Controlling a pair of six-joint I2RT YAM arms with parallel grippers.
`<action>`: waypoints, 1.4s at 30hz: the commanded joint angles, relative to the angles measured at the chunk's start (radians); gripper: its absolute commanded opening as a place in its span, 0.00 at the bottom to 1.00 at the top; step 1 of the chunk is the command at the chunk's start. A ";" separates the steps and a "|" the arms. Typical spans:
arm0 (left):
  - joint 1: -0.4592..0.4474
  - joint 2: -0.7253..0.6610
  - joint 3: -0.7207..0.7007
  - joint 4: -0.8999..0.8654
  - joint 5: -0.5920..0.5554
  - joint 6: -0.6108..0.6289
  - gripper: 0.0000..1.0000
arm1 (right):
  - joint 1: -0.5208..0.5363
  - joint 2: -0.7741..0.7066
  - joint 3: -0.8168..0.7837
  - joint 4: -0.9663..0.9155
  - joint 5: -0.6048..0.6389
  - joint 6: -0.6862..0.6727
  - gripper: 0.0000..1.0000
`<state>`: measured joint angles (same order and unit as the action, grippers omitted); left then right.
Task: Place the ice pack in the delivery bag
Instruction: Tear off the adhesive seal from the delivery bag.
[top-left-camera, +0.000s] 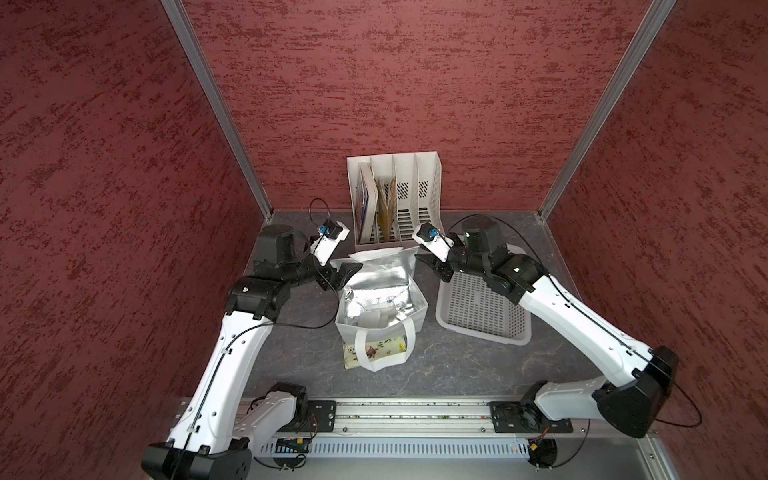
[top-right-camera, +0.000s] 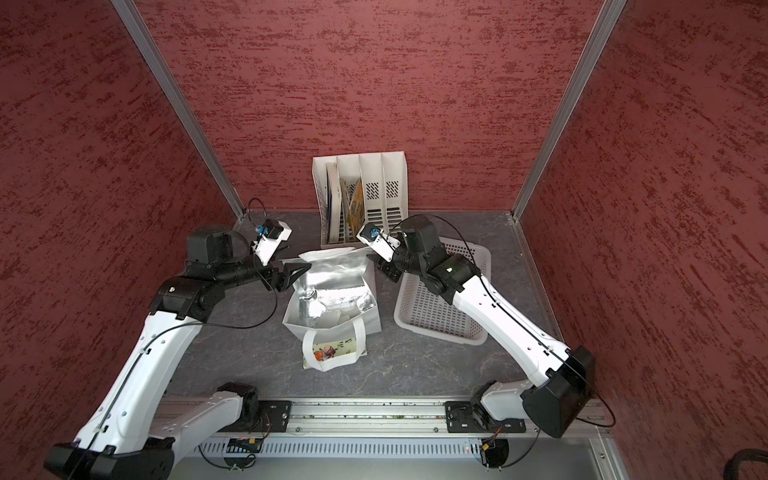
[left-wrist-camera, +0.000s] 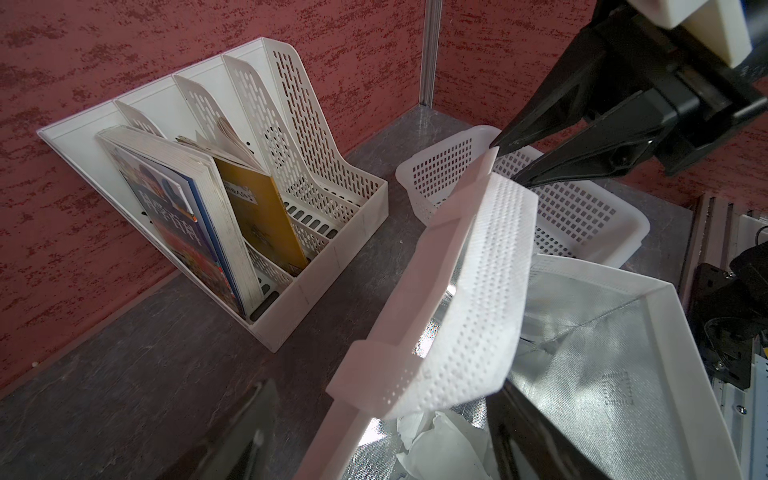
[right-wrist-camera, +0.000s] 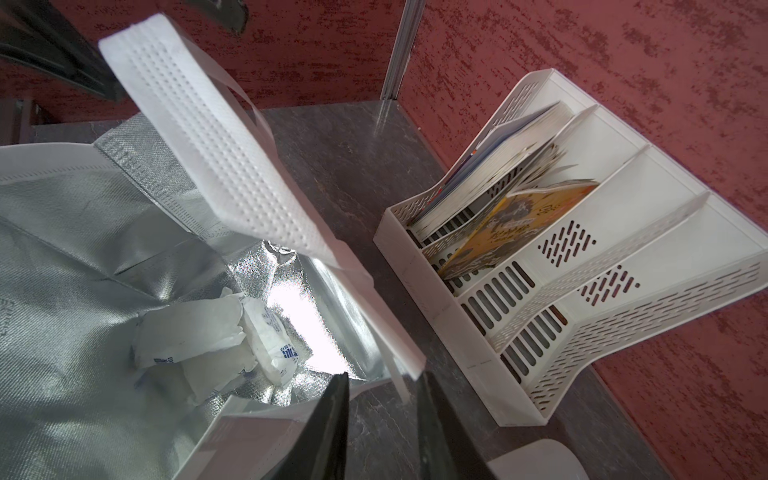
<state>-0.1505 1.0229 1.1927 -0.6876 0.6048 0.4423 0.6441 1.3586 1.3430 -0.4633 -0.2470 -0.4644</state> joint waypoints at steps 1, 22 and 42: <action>0.003 0.006 0.032 0.011 0.022 -0.008 0.82 | -0.006 0.018 0.004 0.034 0.013 0.018 0.27; 0.004 0.007 0.036 0.011 0.030 -0.008 0.83 | -0.006 -0.044 -0.072 0.097 0.033 0.068 0.32; 0.003 0.006 0.041 0.011 0.042 -0.013 0.83 | -0.004 -0.025 -0.067 0.094 0.002 0.090 0.17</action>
<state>-0.1505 1.0294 1.2045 -0.6872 0.6277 0.4412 0.6441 1.3350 1.2743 -0.3920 -0.2359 -0.3946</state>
